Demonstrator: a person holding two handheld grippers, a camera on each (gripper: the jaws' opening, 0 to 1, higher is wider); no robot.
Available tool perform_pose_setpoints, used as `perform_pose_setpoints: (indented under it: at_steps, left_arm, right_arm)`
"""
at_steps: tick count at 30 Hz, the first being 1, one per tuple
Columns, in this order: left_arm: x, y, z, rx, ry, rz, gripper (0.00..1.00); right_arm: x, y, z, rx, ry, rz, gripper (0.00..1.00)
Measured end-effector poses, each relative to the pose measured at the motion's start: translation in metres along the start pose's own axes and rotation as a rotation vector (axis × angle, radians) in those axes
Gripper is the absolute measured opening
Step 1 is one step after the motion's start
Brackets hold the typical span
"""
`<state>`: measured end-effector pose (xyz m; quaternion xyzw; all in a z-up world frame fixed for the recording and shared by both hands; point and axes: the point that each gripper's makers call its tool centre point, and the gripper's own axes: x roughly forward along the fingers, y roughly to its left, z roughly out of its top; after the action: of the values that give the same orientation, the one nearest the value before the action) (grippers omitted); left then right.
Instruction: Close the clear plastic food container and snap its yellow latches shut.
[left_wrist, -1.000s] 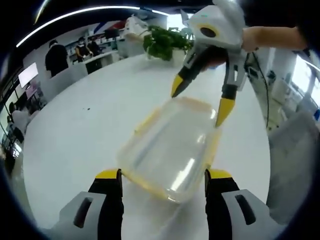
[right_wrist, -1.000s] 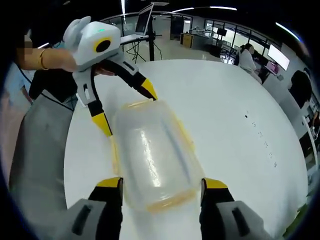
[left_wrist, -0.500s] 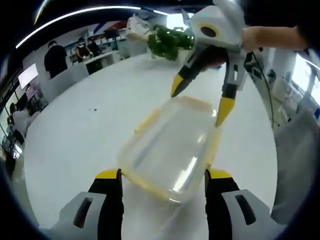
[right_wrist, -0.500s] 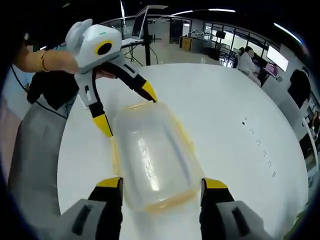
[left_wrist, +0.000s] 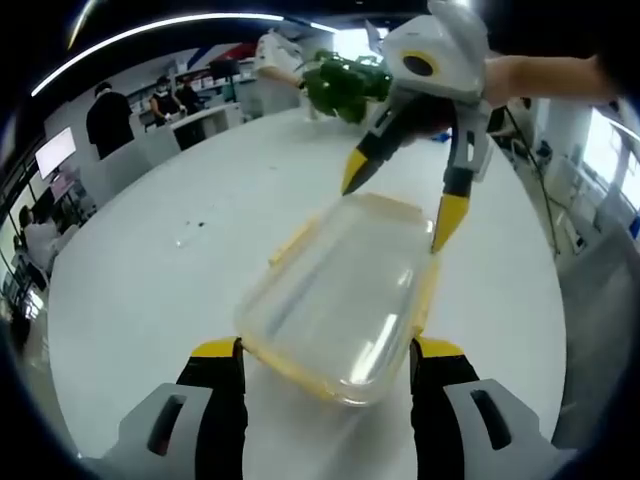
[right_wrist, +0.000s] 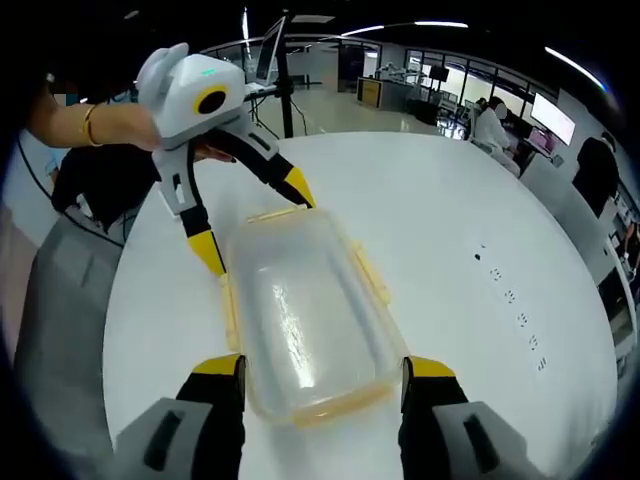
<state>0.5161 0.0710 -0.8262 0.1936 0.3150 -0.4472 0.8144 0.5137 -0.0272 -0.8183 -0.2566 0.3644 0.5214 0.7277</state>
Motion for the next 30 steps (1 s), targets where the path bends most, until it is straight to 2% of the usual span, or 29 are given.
perform_pose_setpoints:
  at_steps: [2,3,16,27,30]
  left_arm:
    - [0.0037,0.0097,-0.0043,0.113,0.059,0.048,0.65]
    - [0.0058,0.0074,-0.0001,0.066,0.043,0.025,0.65]
    - [0.0062,0.0117,0.0017,0.064,0.039,0.023,0.65]
    - [0.0044,0.0113,0.0001,0.052,0.050,0.040,0.66]
    - [0.0022,0.0137,-0.0021,0.024,0.053,0.063,0.67]
  right_arm:
    - [0.0022,-0.0031,0.0028,0.004,-0.004,-0.004,0.62]
    - [0.0022,-0.0044,0.0029,0.003,0.000,-0.003,0.62]
    - [0.0025,-0.0105,0.0035,-0.016,0.005,0.011,0.62]
    - [0.0030,-0.0093,0.0041,-0.026,0.008,0.017,0.62]
    - [0.0026,-0.0085,0.0047,-0.034,0.001,0.002,0.63]
